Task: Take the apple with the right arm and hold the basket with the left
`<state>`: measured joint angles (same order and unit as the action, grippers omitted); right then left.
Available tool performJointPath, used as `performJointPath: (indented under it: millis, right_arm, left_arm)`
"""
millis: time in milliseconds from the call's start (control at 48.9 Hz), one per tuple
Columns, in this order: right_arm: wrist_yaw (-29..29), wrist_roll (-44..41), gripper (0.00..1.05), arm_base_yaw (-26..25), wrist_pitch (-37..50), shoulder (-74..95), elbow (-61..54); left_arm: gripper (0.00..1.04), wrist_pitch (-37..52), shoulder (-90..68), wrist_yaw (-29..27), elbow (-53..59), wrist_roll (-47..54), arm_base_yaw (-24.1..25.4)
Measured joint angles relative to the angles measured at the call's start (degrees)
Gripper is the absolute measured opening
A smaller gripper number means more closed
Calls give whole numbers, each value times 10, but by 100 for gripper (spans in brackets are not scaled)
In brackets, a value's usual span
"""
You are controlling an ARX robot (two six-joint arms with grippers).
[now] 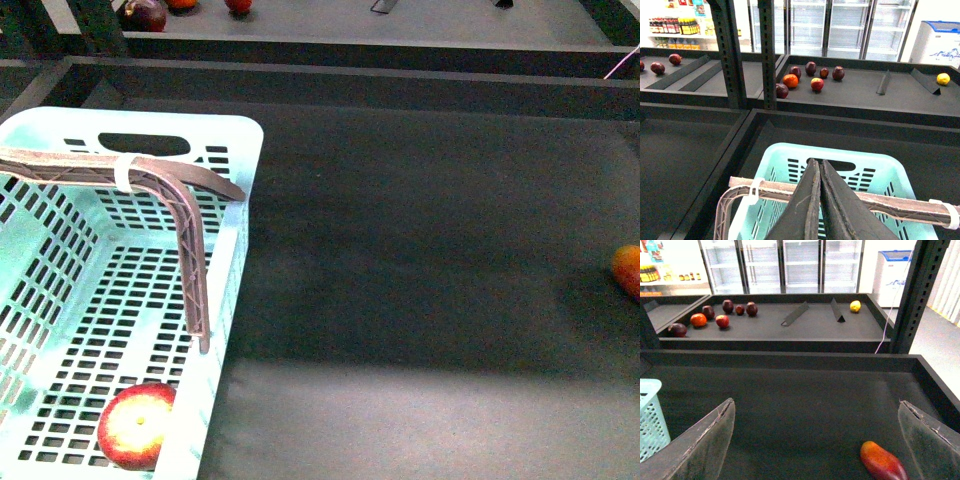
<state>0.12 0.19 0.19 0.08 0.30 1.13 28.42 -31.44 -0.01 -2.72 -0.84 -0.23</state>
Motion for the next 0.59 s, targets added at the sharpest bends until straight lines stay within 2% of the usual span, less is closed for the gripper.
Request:
performJointPath:
  millis: [82,593]
  right_arm:
    - [0,0,96,0,0,0,0]
    - [0,0,96,0,0,0,0]
  left_arm:
    - [3,10,14,0,19,1,0]
    - [3,-128,159,0,19,2,0]
